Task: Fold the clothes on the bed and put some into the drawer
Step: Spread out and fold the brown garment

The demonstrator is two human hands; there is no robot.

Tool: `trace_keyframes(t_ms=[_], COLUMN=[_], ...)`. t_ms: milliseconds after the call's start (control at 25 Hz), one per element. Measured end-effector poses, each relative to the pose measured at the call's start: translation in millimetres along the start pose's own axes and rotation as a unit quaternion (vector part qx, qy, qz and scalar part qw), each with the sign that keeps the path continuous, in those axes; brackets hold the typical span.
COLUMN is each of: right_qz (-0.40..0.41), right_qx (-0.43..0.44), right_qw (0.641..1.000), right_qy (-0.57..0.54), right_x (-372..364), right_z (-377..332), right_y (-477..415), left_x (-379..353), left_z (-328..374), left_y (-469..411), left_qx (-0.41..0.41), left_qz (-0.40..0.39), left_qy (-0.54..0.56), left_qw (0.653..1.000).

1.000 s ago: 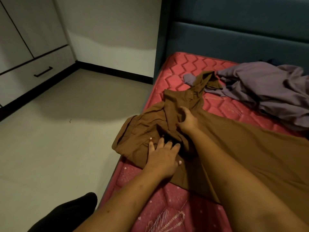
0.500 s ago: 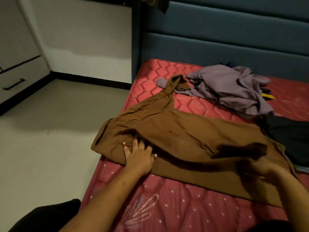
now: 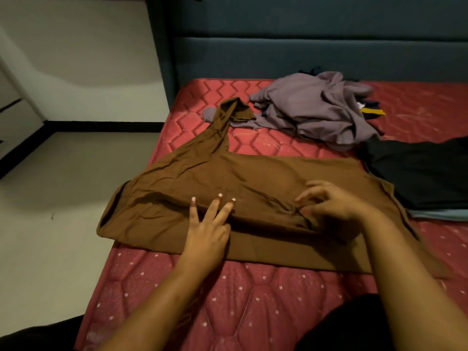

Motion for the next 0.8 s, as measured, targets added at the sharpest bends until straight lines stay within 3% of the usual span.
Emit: trace_keyframes(t_ms=[40, 80, 160, 280, 360, 440, 560, 640, 720, 800], right_qz=[-0.09, -0.116, -0.043, 0.163, 0.319, 0.422, 0.391, 0.349, 0.307, 0.231], right_qx=[-0.019, -0.044, -0.076, -0.1, -0.143, -0.189, -0.352, -0.411, -0.399, -0.388], right_qw=[0.994, 0.986, 0.983, 0.981, 0.922, 0.827, 0.751, 0.71, 0.729, 0.808], right_qy=[0.054, 0.114, 0.16, 0.013, -0.166, -0.318, -0.399, -0.453, -0.464, -0.378], right_x=[-21, -37, -46, -8, 35, 55, 18, -14, -17, -7], right_z=[1, 5, 10, 11, 27, 75, 164, 214, 198, 161], right_y=[-4, -9, -12, -4, 19, 44, 58, 53, 58, 66], left_x=[-3, -6, -12, -9, -1, 6, 7, 6, 5, 7], left_z=[13, 25, 47, 54, 52, 56, 74, 91, 108, 125], left_y=[-4, -7, -11, -6, 2, 14, 26, 28, 19, 7], left_qx=[-0.008, -0.015, -0.028, 0.002, 0.015, 0.002, -0.025, -0.057, -0.078, -0.103], left_qz=[-0.03, -0.056, -0.096, -0.102, -0.083, -0.056, -0.063, -0.097, -0.12, -0.116], left_qy=[-0.008, -0.011, 0.001, 0.037, 0.062, 0.066, 0.06, 0.063, 0.078, 0.086], left_qw=[0.999, 0.998, 0.995, 0.994, 0.994, 0.996, 0.996, 0.992, 0.987, 0.984])
Point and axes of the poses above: each hand's wrist, its own y-axis away from the middle knuckle, its own x-axis out of the back of the hand, z = x × y, the point moved 4 cm from there along -y, towards the middle knuckle, and after that the axes turned 6 degrees about z, right-handed, at the moved point
